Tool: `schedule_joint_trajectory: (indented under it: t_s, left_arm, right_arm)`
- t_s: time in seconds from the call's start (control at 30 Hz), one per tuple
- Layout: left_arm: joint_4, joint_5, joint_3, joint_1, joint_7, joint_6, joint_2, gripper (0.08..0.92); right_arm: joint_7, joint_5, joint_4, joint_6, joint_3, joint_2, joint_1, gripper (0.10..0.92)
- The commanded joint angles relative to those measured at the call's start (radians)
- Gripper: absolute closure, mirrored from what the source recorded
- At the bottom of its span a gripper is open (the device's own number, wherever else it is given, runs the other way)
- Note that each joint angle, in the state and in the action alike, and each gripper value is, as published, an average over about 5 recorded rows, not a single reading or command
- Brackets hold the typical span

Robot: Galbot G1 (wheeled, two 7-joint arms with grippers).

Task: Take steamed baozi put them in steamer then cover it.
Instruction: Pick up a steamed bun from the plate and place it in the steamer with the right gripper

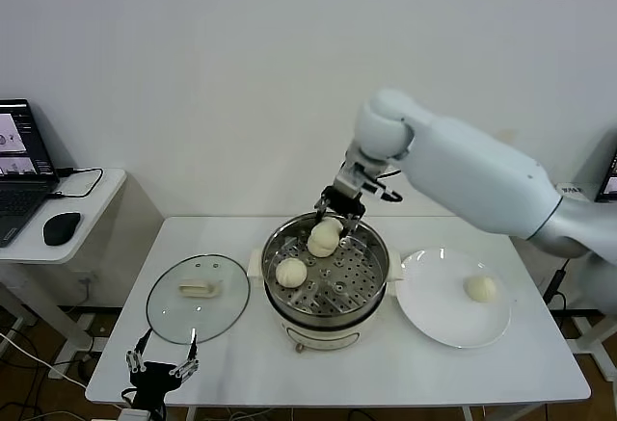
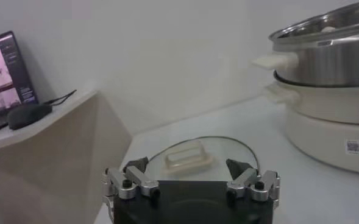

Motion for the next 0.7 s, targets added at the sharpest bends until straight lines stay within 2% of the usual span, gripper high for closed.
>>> schedule_joint_trajectory:
  t_s: [0.03,0.7]
  left_arm:
    - [0.004,-0.009,-0.001,0.000,-0.002,0.000,-0.002,0.177]
    - [0.023,-0.013,0.003,-0.013,0.001,0.001,-0.003,0.177]
  right_arm:
    - [0.017,-0.121,0.115,0.198,-0.081,0.029,-0.021,0.498]
    - [-0.017,-0.134,0.147,0.225,-0.111,0.018,-0.101,0.495]
